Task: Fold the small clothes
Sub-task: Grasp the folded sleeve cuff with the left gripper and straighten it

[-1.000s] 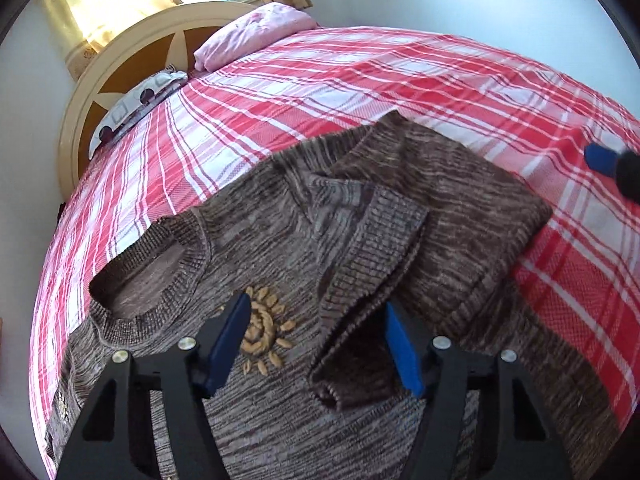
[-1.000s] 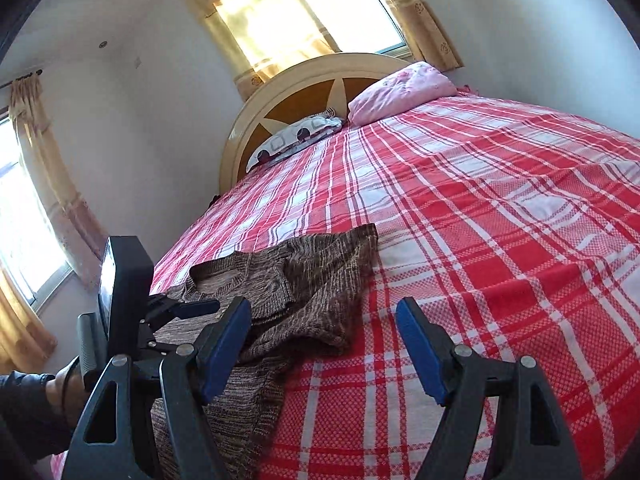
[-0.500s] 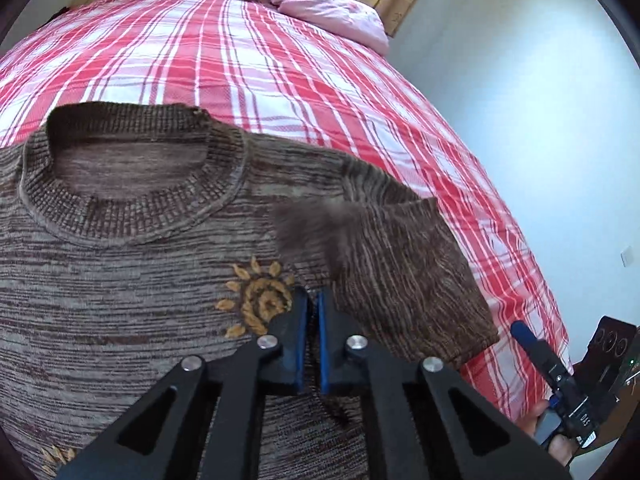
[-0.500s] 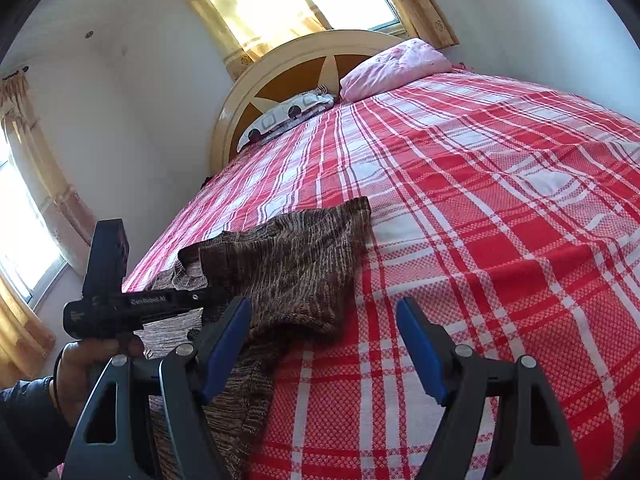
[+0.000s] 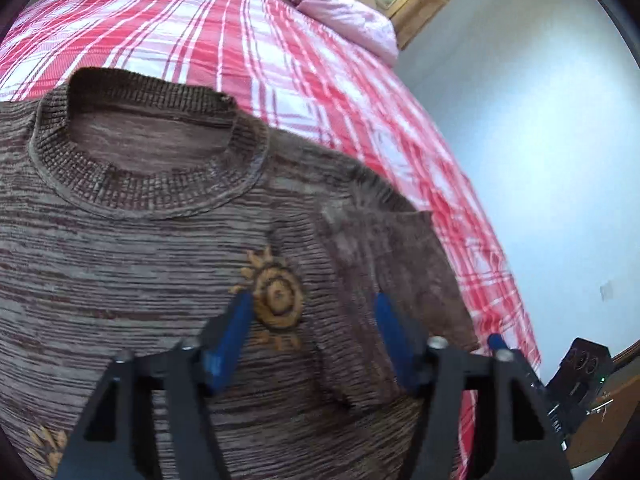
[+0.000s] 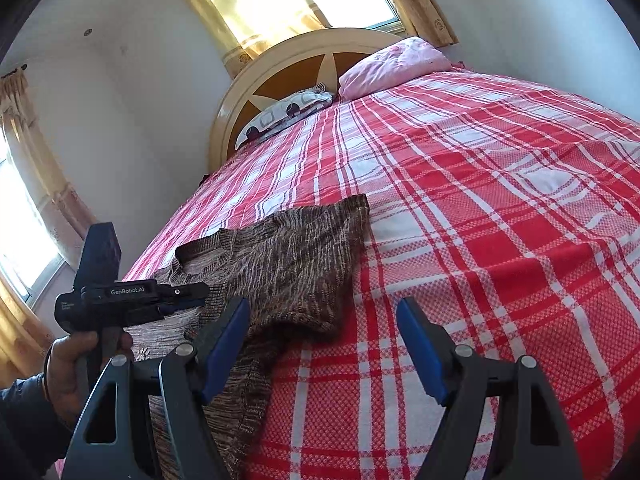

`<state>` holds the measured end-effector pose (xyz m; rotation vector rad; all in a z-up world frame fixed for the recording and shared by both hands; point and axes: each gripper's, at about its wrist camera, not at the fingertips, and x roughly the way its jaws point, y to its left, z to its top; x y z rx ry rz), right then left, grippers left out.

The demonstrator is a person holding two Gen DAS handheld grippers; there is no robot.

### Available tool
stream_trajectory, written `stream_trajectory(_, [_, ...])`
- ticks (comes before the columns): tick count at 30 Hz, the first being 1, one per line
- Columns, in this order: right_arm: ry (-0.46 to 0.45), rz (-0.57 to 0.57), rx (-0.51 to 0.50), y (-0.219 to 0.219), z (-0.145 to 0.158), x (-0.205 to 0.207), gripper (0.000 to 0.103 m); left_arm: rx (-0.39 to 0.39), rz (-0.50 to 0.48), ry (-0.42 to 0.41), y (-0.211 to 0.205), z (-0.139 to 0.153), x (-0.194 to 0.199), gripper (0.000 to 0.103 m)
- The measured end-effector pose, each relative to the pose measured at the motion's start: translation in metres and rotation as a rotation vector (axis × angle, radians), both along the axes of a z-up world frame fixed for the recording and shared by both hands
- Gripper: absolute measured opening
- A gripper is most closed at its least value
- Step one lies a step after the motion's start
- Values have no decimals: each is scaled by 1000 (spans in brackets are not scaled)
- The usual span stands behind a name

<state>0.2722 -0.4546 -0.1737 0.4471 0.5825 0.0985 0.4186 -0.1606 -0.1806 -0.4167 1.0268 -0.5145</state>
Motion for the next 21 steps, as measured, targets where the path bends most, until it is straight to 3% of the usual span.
stream_trajectory(2, [1, -1, 1, 0, 0, 0, 76, 26, -19, -17, -11, 1, -4, 79])
stream_trajectory(6, [2, 2, -5, 0, 0, 0, 76, 84, -45, -52, -33, 3, -5, 78])
stream_trajectory(7, [1, 2, -5, 0, 0, 0, 76, 96, -58, -62, -39, 4, -5, 70])
stream_trajectory(8, [1, 2, -6, 0, 0, 0, 76, 105, -85, -74, -47, 5, -5, 47])
stream_trajectory(9, [2, 1, -5, 0, 0, 1, 76, 110, -105, -70, -51, 3, -5, 34])
stream_trajectory(10, [2, 2, -4, 0, 0, 1, 76, 117, -133, -52, -57, -1, -4, 7])
stream_trajectory(13, [3, 4, -3, 0, 0, 1, 76, 167, -119, -92, -60, 2, -8, 5])
stream_trajectory(16, [3, 6, -1, 1, 0, 1, 76, 135, -110, -102, -46, 11, -10, 5])
stream_trajectory(21, [7, 5, -6, 1, -1, 1, 76, 161, -103, -151, -20, 32, -14, 5])
